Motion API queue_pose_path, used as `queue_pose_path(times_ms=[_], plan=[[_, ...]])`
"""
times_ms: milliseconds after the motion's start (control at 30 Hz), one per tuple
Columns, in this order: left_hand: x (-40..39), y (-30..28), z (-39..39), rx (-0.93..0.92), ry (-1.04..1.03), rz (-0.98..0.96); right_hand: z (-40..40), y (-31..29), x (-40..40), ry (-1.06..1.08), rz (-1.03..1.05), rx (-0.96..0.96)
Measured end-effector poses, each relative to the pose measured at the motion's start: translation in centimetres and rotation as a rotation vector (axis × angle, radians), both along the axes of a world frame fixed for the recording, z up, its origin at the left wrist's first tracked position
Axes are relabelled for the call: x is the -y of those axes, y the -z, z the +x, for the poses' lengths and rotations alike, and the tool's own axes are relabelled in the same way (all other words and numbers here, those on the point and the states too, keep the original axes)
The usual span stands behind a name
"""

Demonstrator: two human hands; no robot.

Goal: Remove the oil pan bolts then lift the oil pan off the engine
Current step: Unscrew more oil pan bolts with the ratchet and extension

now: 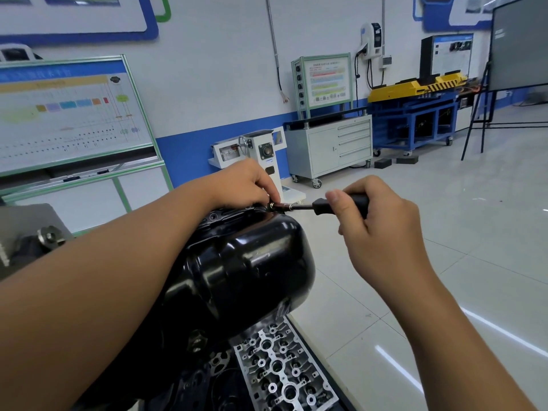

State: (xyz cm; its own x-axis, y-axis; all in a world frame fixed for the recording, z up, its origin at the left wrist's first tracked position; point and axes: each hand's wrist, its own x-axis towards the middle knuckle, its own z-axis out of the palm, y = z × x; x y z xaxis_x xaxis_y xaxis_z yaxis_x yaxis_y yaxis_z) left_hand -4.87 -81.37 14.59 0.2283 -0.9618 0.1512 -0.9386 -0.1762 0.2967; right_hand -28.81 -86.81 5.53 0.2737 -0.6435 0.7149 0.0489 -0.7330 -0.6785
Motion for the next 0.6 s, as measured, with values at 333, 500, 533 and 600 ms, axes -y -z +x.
queue_pose_path(times_ms=[333, 500, 533, 600], plan=[[0.0, 0.0, 0.1, 0.009, 0.010, -0.001, -1.0, -0.4, 0.9, -0.004, -0.357, -0.210], [0.1, -0.1, 0.1, 0.033, 0.016, 0.025, 0.4, 0.3, 0.7, 0.032, -0.039, -0.050], [0.1, 0.0, 0.1, 0.035, 0.013, 0.022, 0.5, 0.4, 0.6, 0.041, -0.059, -0.040], [0.2, 0.0, 0.2, 0.033, 0.004, 0.016, 0.4, 0.0, 0.2, 0.055, -0.159, -0.071]])
